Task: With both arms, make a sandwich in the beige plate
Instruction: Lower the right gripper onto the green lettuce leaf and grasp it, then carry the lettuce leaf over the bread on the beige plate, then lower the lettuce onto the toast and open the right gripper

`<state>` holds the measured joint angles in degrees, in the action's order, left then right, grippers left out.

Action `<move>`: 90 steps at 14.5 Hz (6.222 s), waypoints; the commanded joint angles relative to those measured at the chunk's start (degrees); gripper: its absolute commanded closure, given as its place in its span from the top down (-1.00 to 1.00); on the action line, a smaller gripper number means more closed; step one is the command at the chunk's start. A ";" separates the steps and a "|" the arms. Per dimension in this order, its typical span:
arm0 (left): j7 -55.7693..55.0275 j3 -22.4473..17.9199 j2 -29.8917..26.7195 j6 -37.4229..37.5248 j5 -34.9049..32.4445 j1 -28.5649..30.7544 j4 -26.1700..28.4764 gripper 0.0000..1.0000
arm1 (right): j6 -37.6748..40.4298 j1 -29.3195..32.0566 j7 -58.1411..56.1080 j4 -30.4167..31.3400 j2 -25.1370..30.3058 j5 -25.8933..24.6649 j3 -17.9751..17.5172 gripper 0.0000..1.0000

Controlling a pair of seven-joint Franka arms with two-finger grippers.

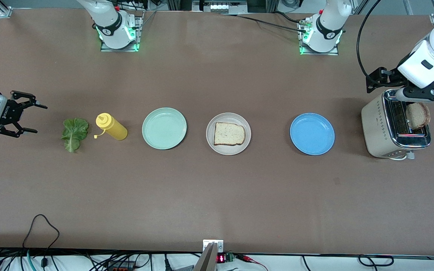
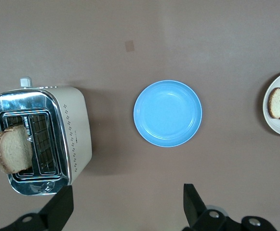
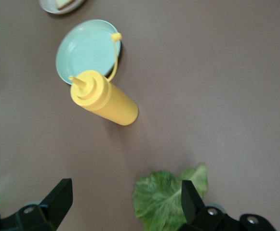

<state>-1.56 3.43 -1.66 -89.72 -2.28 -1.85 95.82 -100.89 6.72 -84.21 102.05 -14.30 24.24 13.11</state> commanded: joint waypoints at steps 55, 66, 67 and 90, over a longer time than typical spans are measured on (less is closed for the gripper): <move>0.33 0.26 1.40 -1.33 -0.80 -0.79 -0.72 1.00 | -8.54 -5.22 49.93 -5.63 4.81 -23.80 -20.13 -1.00; 0.33 0.26 1.31 -1.07 -0.80 -0.97 -0.72 1.00 | -12.73 -26.74 50.02 -13.55 -4.23 -23.45 -22.60 -1.00; 0.33 0.26 1.22 -0.98 -0.80 -0.97 -0.72 1.00 | -15.45 -27.71 49.93 -13.55 -5.46 -23.36 -22.60 -1.00; 0.24 0.61 1.31 -0.98 -0.80 -0.97 -0.72 1.00 | -52.56 -44.86 52.65 -17.33 -30.00 -23.89 -22.34 -1.00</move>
<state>-1.56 4.02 -0.47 -90.99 -2.28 -2.44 95.80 -152.33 -37.55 -32.93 86.77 -42.89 0.98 -9.72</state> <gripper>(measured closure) 0.000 0.947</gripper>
